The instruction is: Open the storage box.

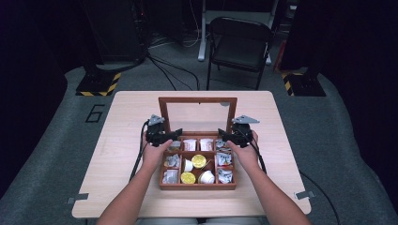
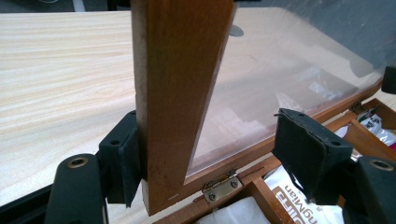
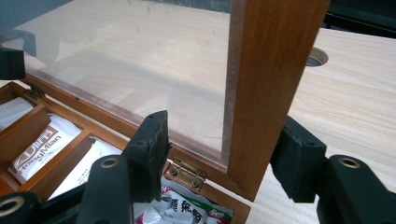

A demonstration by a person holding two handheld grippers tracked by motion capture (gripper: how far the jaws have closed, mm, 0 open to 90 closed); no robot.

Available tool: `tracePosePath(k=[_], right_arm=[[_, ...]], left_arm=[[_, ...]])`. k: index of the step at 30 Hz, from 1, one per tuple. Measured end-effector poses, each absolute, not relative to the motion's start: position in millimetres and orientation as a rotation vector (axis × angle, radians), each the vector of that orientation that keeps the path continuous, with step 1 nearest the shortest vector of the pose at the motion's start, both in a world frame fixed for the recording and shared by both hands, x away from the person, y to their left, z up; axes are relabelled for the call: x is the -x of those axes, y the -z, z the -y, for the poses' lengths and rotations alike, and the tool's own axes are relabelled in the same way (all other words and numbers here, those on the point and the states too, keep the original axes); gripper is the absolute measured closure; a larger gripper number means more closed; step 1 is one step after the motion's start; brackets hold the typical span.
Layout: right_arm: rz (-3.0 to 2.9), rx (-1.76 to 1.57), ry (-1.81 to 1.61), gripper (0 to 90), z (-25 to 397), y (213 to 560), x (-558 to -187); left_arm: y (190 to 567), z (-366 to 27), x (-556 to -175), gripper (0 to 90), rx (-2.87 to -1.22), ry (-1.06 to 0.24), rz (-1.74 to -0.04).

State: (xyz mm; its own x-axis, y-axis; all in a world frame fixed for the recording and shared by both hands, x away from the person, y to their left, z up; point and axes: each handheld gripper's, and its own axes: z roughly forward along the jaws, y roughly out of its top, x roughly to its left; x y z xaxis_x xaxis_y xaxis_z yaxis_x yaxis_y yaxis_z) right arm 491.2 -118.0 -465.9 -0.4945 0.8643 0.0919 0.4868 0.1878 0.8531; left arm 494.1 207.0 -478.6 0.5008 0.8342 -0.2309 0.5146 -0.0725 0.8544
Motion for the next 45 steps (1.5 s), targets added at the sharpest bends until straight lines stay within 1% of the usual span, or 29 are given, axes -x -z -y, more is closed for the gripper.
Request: tracePosePath(k=[19, 27, 45], right_arm=[[-2.076, -1.298, -1.226, 42.7, 119, 466, -503], [-2.081, -1.320, -1.213, 42.2, 118, 467, -507], [-2.058, -1.378, -1.231, 41.3, 118, 471, -513]], left_arm=[[481, -206, -501, 31.2, -1.722, -0.405, -1.188], [483, -206, -504, 32.6, -1.708, -0.390, -1.208], [484, -205, -513, 31.7, -1.699, -0.338, -1.266]])
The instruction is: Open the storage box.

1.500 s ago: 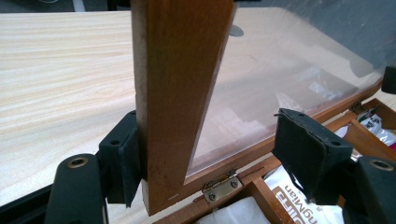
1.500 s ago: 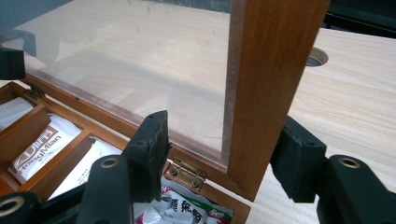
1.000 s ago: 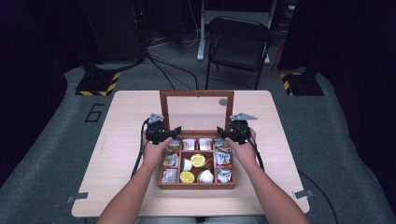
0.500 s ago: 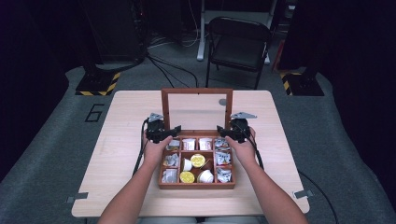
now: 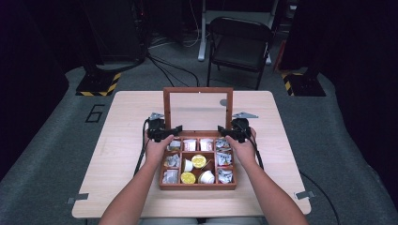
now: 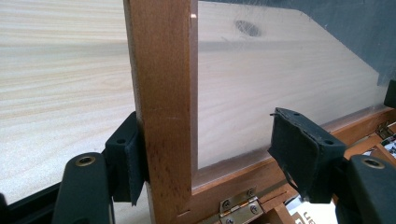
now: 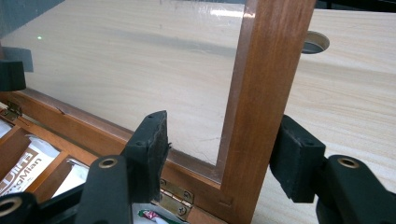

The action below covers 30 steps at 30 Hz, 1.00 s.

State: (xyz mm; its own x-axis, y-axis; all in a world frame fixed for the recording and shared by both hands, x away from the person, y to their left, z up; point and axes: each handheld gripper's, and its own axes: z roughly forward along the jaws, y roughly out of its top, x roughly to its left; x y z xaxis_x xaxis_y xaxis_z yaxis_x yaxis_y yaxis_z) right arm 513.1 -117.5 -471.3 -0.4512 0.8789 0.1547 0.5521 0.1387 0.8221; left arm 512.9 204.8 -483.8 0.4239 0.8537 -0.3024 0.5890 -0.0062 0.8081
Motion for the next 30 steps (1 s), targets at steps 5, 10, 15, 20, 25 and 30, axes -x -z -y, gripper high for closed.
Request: tracePosePath(k=[5, 10, 15, 20, 25, 30], right_arm=[[-2.057, -1.379, -1.223, 39.0, 116.0, 472.5, -513.7], [-2.054, -1.394, -1.226, 38.3, 115.1, 472.8, -514.3], [-2.045, -1.411, -1.228, 37.6, 114.2, 473.4, -515.3], [-2.050, -1.415, -1.229, 36.7, 114.4, 474.0, -517.1], [-2.068, -1.423, -1.201, 35.3, 112.1, 471.9, -518.8], [-2.072, -1.454, -1.204, 35.4, 112.2, 472.2, -520.4]], left_arm=[[483.4, -203.8, -514.9, 30.3, -1.709, -0.335, -1.276], [484.2, -203.8, -515.6, 30.4, -1.691, -0.325, -1.287], [485.1, -202.9, -516.3, 29.1, -1.689, -0.325, -1.290], [485.9, -203.1, -517.3, 28.7, -1.687, -0.318, -1.292], [485.3, -203.5, -518.2, 28.6, -1.685, -0.305, -1.299], [486.4, -204.1, -520.0, 29.2, -1.696, -0.298, -1.299]])
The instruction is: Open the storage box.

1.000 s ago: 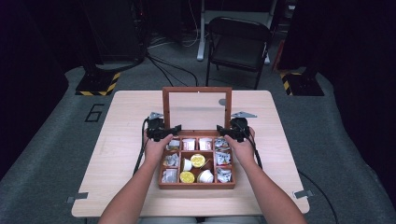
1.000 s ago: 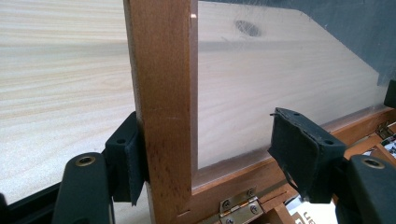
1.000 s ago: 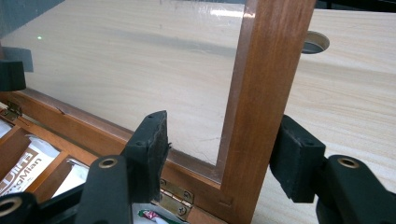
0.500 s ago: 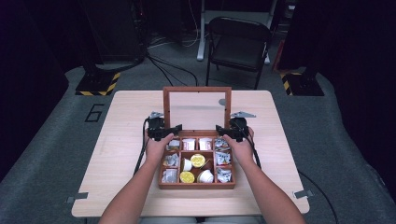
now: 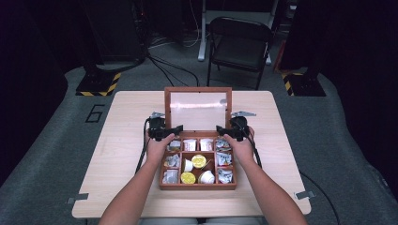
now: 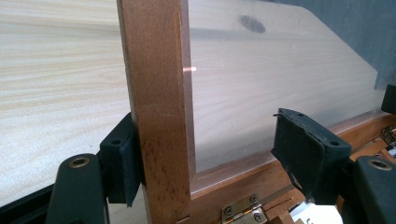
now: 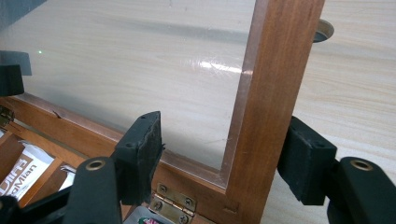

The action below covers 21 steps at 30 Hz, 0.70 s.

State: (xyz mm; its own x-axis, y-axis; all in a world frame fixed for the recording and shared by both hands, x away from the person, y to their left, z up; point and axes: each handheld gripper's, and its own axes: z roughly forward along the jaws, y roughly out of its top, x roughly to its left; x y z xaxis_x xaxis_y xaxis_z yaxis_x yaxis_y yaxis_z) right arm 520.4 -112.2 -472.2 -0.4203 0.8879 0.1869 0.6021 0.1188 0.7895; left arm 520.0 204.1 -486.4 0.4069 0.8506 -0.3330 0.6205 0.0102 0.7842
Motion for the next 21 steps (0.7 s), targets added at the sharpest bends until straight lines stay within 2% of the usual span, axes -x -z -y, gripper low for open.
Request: tracePosePath(k=[21], right_arm=[[-2.146, -1.517, -1.230, 35.9, 119, 476, -531]], left_arm=[[490, -211, -534, 29.7, -1.738, -0.171, -1.316]])
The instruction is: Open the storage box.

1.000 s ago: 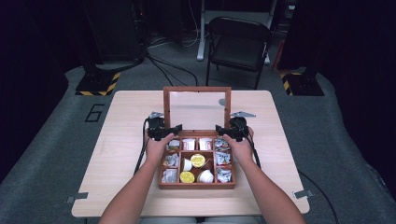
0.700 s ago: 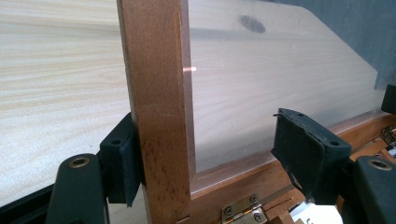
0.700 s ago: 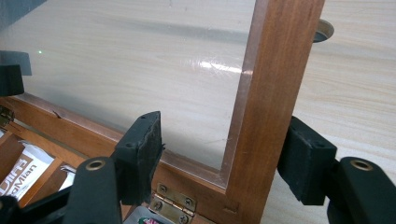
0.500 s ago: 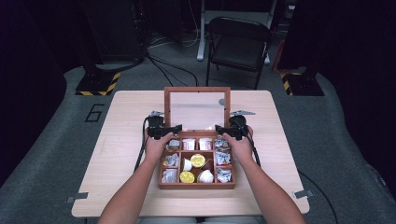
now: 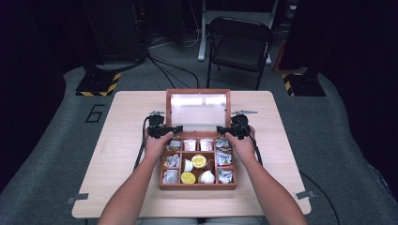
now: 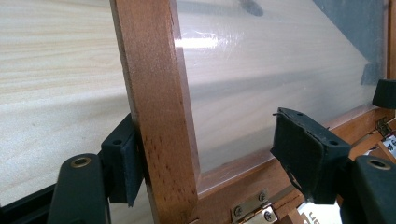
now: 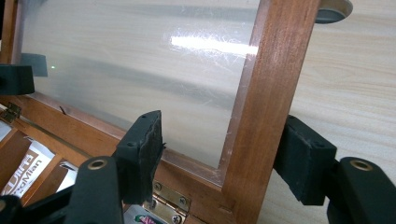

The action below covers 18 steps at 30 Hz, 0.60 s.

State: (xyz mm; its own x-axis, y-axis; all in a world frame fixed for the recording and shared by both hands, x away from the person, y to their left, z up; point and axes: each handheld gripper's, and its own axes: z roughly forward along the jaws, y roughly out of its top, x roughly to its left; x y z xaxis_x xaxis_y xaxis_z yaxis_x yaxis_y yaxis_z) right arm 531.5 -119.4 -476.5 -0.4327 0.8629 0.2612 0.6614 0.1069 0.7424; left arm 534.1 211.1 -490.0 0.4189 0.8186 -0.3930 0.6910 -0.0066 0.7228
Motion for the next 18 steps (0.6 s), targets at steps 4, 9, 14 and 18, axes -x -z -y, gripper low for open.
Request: tracePosePath(k=[4, 9, 14, 18], right_arm=[[-2.150, -1.518, -1.228, 36.1, 120.6, 477.1, -532.4], [-2.152, -1.534, -1.238, 36.1, 121.4, 478.6, -533.8], [-2.153, -1.545, -1.243, 36.0, 121.9, 479.3, -534.3], [-2.158, -1.551, -1.245, 36.3, 122.9, 480.2, -534.8]], left_arm=[[490.5, -212.3, -535.0, 30.1, -1.742, -0.157, -1.314], [492.2, -213.2, -536.3, 30.2, -1.738, -0.142, -1.317], [493.3, -213.6, -536.7, 30.2, -1.729, -0.130, -1.323], [494.4, -213.9, -537.4, 30.2, -1.720, -0.111, -1.331]])
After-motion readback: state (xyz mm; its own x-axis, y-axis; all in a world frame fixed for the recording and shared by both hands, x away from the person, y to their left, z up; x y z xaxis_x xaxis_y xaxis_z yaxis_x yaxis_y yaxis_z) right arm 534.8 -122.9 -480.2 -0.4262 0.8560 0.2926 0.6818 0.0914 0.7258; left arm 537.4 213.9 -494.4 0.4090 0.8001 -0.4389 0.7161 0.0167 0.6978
